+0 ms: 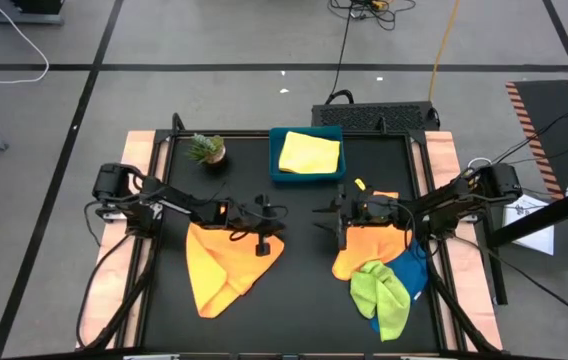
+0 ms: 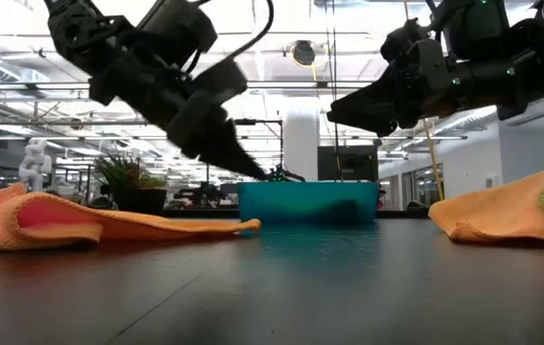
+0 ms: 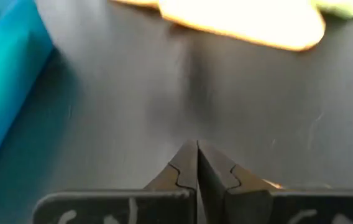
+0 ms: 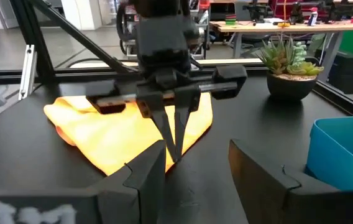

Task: Fold microfiber towels
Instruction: Fold the left orange microfiber cloth

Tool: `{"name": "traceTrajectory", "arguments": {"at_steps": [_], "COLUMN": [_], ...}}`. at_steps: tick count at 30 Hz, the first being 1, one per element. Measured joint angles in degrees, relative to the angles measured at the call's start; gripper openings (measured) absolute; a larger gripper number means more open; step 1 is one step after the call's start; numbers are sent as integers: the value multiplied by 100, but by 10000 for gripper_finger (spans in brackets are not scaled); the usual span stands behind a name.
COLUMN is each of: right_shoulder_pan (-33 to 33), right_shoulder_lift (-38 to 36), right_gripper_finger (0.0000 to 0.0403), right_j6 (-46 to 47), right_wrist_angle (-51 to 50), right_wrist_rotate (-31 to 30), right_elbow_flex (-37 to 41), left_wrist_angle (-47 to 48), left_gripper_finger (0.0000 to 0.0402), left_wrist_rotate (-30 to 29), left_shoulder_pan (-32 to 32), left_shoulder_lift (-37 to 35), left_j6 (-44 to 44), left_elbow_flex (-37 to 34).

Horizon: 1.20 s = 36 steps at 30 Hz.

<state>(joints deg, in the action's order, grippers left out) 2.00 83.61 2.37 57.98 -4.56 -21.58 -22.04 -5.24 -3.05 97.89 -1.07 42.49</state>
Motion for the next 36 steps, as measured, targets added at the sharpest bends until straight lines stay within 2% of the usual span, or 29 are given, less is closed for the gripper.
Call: {"name": "traceTrajectory", "arguments": {"at_steps": [4, 9, 17, 23, 26, 29, 32, 36], "right_shoulder_pan": [0, 0, -4, -17, -17, -17, -17, -17], "right_shoulder_lift": [-2, -2, 0, 0, 0, 0, 0, 0], "right_gripper_finger": [166, 167, 167, 167, 166, 167, 167, 167], "right_j6": [102, 134, -21, -21, -1, 15, 15, 40], "right_wrist_angle": [-95, -149, -130, -126, -127, -129, -127, -127], "right_wrist_rotate": [-6, -9, -19, -175, -169, -168, -171, -168], "right_elbow_flex": [0, 0, 0, 0, 0, 0, 0, 0], "left_wrist_angle": [139, 840, 1613, 1672, 1576, 1485, 1351, 1139], "left_gripper_finger": [22, 91, 209, 251, 250, 219, 162, 67], "left_wrist_rotate": [345, 957, 931, 760, 402, 223, 126, 127], "left_shoulder_pan": [66, 184, 127, 65, 51, 30, -38, -119], "left_shoulder_lift": [-3, -3, 64, 505, 705, 815, 850, 874], "left_j6": [1, 70, 598, 807, 943, 983, 785, 388], "left_elbow_flex": [100, 220, 220, 235, 253, 254, 246, 228]}}
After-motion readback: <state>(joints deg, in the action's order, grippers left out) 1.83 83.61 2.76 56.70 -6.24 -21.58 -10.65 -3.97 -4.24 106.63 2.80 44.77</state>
